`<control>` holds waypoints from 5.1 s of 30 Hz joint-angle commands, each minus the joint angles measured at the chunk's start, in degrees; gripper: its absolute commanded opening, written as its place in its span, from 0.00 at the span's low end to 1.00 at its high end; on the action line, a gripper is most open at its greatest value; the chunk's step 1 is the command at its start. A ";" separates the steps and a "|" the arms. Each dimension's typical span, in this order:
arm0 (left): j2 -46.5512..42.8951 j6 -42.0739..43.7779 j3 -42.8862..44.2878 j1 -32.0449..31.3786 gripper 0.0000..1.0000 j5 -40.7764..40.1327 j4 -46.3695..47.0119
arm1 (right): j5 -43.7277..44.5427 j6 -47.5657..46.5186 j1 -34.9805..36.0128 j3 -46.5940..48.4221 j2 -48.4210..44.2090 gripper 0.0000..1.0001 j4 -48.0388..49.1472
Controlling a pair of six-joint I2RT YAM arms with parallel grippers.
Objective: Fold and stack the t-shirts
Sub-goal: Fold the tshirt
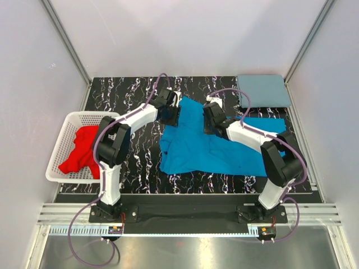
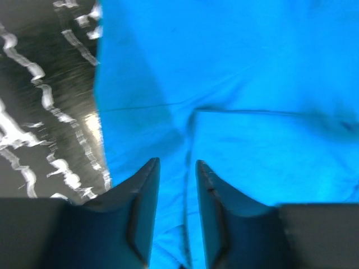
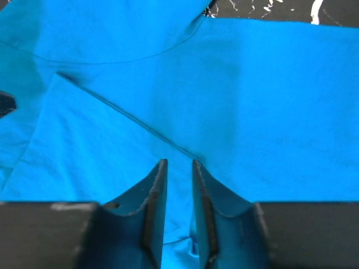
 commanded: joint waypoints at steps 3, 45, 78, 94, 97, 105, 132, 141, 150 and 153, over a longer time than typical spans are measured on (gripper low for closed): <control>-9.79 -2.53 -0.52 0.00 0.47 -13.41 -6.35 | 5.31 5.05 -0.57 7.81 -1.66 0.39 -13.95; -30.73 -4.91 -36.13 -3.34 0.00 -4.20 -9.34 | -7.87 30.02 -17.53 -25.93 -17.48 0.32 -13.89; -8.52 -13.62 -5.22 14.23 0.53 21.03 15.09 | -35.03 -4.08 -17.53 37.15 22.40 0.55 -18.38; 18.91 -11.93 17.99 10.46 0.55 18.39 25.72 | -35.11 -8.57 -17.53 38.15 20.06 0.52 -16.27; 25.22 -15.52 26.22 9.84 0.56 20.13 26.44 | -36.08 -6.54 -17.53 34.54 17.42 0.52 -13.81; 34.66 -20.99 41.21 9.49 0.56 19.27 15.36 | -33.36 -6.71 -17.70 35.59 15.74 0.52 -16.53; 24.31 -23.02 29.80 9.49 0.00 25.52 26.96 | 0.14 5.59 -45.73 39.28 11.42 0.50 -37.35; 20.96 -25.03 27.94 9.49 0.00 29.89 32.66 | 1.62 7.88 -52.42 39.37 17.84 0.46 -39.82; 19.81 -26.97 25.39 9.40 0.00 32.45 38.37 | 0.57 2.43 -54.27 38.67 23.03 0.45 -34.20; 19.72 -28.29 24.61 9.31 0.00 33.77 39.96 | 1.27 2.42 -54.53 38.84 24.26 0.46 -33.66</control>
